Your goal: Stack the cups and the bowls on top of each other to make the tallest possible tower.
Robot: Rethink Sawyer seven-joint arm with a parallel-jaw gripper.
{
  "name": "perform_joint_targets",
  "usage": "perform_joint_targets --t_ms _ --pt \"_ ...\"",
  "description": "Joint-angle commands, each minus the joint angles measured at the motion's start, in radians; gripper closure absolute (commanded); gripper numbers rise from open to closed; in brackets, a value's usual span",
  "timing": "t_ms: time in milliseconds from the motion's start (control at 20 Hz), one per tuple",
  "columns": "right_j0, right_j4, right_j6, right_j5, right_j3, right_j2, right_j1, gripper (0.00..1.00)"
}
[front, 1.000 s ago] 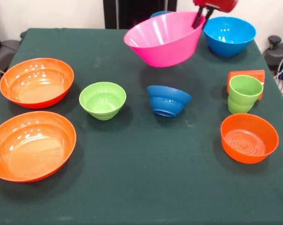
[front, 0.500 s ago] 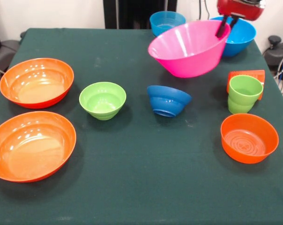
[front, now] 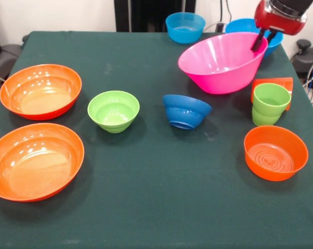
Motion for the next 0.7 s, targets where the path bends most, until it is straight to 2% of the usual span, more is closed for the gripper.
perform_joint_targets --t_ms 50,600,700 --pt "0.041 0.054 0.249 -0.076 -0.121 -0.024 0.114 1.00" --pt "0.083 0.099 0.249 -0.120 -0.137 -0.081 0.161 1.00" --pt "0.080 0.101 0.217 -0.099 -0.135 -0.080 0.147 1.00"
